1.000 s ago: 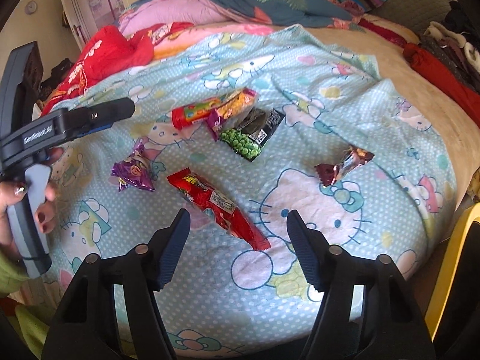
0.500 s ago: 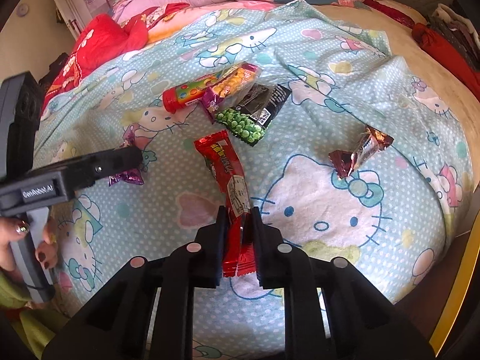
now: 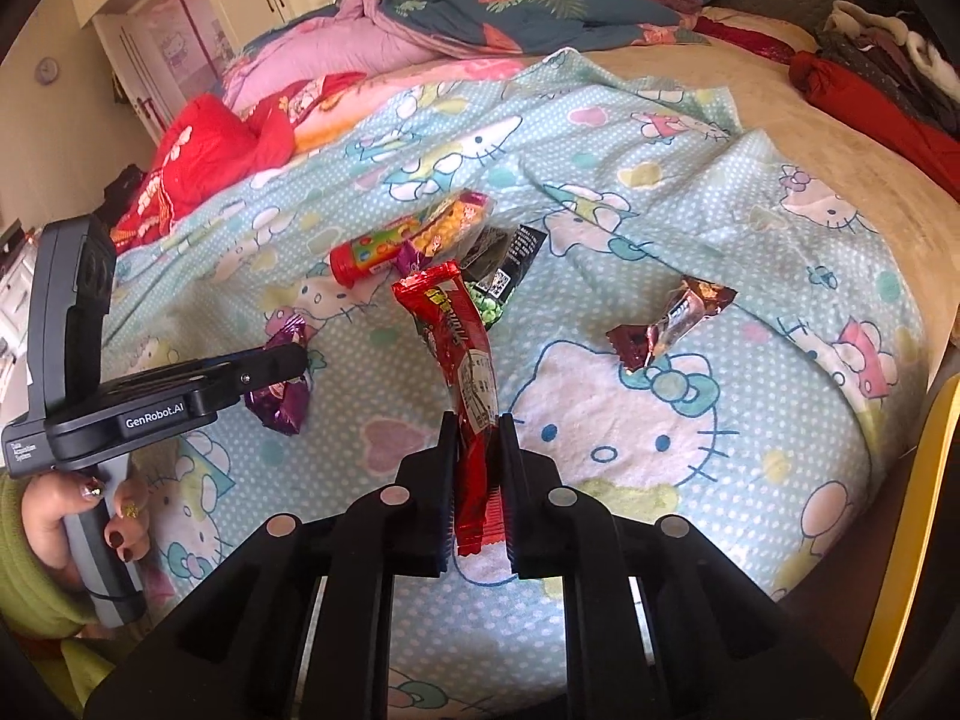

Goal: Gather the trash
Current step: 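Lift both wrappers and carry them over the yellow-rimmed bin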

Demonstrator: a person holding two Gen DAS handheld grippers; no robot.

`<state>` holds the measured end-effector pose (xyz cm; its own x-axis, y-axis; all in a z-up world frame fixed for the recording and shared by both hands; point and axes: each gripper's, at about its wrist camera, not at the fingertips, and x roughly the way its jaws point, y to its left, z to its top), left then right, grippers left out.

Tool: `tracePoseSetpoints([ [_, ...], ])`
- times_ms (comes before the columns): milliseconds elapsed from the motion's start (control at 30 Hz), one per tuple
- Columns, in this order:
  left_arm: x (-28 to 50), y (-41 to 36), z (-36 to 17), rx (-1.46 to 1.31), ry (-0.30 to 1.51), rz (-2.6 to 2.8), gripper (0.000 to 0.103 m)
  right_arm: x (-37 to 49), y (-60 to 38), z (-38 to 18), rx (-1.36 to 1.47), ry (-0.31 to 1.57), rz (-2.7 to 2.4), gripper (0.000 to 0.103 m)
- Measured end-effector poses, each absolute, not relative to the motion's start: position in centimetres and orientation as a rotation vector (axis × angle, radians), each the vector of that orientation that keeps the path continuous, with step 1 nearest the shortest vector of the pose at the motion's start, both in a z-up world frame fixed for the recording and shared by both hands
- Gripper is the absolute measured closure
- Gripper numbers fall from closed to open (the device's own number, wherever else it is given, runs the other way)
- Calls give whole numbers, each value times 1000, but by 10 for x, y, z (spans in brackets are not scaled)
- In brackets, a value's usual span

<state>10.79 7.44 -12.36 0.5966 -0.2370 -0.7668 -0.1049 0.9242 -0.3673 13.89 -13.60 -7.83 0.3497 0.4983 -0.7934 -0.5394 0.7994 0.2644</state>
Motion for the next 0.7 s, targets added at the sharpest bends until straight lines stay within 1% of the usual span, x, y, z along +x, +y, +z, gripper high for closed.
tracePoseSetpoints([
  [167, 108, 61, -112, -365, 902, -114, 86, 138, -145, -75, -10, 1004, 669, 90],
  [700, 113, 31, -80, -320, 816, -182, 86, 144, -179, -55, 56, 952, 622, 90],
])
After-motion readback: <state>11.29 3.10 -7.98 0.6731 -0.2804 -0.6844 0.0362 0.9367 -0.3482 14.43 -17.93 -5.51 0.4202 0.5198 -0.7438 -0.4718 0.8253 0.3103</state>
